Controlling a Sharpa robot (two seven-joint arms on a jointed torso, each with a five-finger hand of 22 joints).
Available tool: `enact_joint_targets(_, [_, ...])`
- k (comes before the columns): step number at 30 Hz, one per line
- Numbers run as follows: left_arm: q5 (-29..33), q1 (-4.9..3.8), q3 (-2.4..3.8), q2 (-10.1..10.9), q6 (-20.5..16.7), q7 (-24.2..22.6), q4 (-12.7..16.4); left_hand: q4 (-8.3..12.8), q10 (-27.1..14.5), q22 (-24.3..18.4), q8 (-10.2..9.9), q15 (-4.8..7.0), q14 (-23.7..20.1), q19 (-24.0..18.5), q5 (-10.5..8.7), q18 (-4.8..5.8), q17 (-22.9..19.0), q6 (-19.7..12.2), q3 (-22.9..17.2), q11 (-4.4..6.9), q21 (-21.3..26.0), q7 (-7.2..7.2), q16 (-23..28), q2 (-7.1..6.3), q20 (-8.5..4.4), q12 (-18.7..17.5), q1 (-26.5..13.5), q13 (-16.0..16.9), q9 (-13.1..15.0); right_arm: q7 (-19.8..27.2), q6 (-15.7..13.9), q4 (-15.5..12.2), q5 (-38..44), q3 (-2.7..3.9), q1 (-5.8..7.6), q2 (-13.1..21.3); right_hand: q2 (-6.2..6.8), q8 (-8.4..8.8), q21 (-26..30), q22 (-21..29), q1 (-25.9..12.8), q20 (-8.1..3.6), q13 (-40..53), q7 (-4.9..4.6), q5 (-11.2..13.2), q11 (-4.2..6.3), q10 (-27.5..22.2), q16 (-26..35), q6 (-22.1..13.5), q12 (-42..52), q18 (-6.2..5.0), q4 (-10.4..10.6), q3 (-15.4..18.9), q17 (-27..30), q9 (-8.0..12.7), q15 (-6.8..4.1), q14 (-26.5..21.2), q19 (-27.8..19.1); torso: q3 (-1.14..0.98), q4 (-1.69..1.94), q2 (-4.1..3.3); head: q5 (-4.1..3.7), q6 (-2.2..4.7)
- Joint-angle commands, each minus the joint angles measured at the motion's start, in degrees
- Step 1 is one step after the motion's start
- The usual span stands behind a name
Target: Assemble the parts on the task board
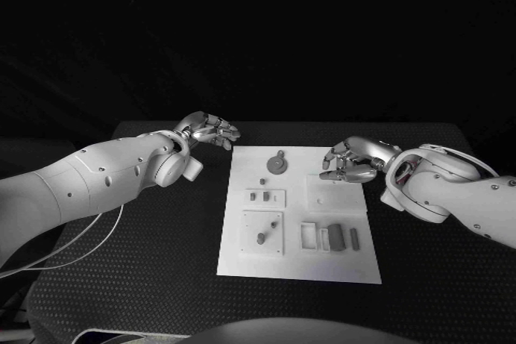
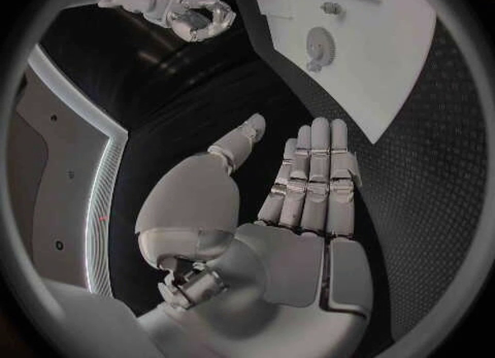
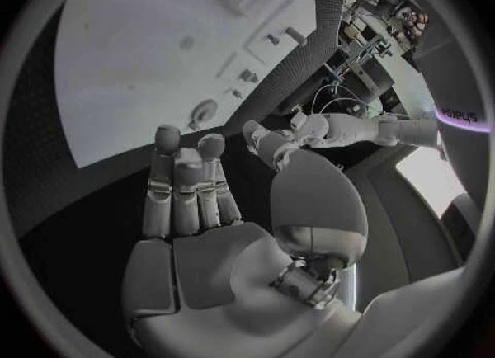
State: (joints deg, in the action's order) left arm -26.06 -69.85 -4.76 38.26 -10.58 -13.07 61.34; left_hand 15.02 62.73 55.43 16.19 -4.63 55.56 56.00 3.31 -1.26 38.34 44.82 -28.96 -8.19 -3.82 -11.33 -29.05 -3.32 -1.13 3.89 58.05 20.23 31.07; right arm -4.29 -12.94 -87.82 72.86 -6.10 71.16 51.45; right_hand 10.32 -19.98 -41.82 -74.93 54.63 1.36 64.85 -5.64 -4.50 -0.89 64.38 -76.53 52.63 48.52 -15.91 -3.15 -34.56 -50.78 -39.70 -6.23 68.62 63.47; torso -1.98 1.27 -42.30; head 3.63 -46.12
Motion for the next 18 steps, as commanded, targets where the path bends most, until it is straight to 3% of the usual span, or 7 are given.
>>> enact_joint_targets(1, [0.77,-0.06,0.05,-0.34,-0.23,-0.44,-0.06,-0.04,0.22,-0.06,0.19,0.02,0.56,0.09,-0.01,-0.40,0.10,0.39,0.22,0.20,-0.24,-0.25,0.35,0.23,0.08,0.33,-0.30,0.05,0.04,-4.06,11.69,-0.94,-4.35,-0.09,-0.06,0.82,0.24,-1.58,-1.77,-1.40,-1.10,-1.05,3.52,0.35,-0.02,1.85,0.22,-3.39,2.42,5.56,0.91,0.41,0.32,-2.06,-2.96,-0.75,1.01,1.75,-0.05,-0.45,0.38,-0.40,0.32])
enact_joint_targets(4, [0.77,-0.05,0.05,-0.45,-0.05,-0.47,-0.19,0.17,0.22,-0.06,0.18,0.06,0.60,0.12,0.00,-0.43,0.25,0.34,0.06,0.22,-0.24,-0.24,0.47,0.31,0.03,0.30,0.06,0.06,0.03,-6.66,16.22,-2.40,-3.78,-0.75,-0.06,1.78,0.92,-2.83,-3.08,-1.25,-2.46,-2.24,5.35,1.26,-0.05,2.74,0.74,-5.04,3.80,8.98,0.91,2.45,-0.62,-3.69,-5.96,-1.64,2.28,3.43,-0.23,-0.55,0.57,-0.41,0.45])
enact_joint_targets(8, [0.77,-0.05,0.04,-0.47,0.03,-0.55,-0.21,0.15,0.21,-0.07,0.18,0.05,0.60,0.12,-0.01,-0.41,0.29,0.33,0.08,0.21,-0.23,-0.25,0.51,0.29,0.05,0.29,0.01,0.06,0.03,-9.58,18.69,-4.18,-3.18,-2.23,-0.06,3.23,1.09,-2.99,-3.57,-1.20,-5.37,-2.80,5.43,1.68,0.04,3.26,1.19,-6.20,4.46,9.86,0.91,5.80,-0.88,-6.91,-7.69,-2.11,4.20,4.20,-0.35,-0.60,0.82,-0.57,0.24])
enact_joint_targets(11, [0.77,-0.02,0.04,-0.50,0.08,-0.55,-0.30,0.13,0.21,-0.08,0.18,0.04,0.61,0.11,-0.02,-0.39,0.33,0.33,0.13,0.20,-0.22,-0.27,0.55,0.25,0.06,0.29,-0.06,0.06,0.03,-11.50,19.03,-5.55,-3.75,-3.38,-0.07,4.18,0.85,-2.64,-3.85,-1.22,-7.96,-3.20,5.31,1.93,0.06,3.45,1.61,-6.91,4.81,10.20,0.91,7.63,-0.29,-8.97,-8.18,-2.35,5.37,4.56,-0.36,-0.69,0.98,-0.52,0.07])
enact_joint_targets(18, [0.77,0.16,0.04,-0.61,0.31,-0.57,-0.41,0.09,0.20,-0.09,0.17,0.02,0.61,0.10,-0.02,-0.37,0.39,0.32,0.18,0.19,-0.21,-0.28,0.61,0.22,0.07,0.28,-0.17,0.06,0.03,-15.51,18.81,-7.91,-4.43,-4.65,-0.08,5.27,1.17,-1.26,-4.31,-1.25,-10.70,-3.84,5.01,2.18,0.04,3.74,2.35,-7.65,5.63,10.56,0.91,9.59,-0.26,-11.38,-7.87,-2.62,6.75,4.84,-0.44,-0.73,1.10,-0.71,-0.31])
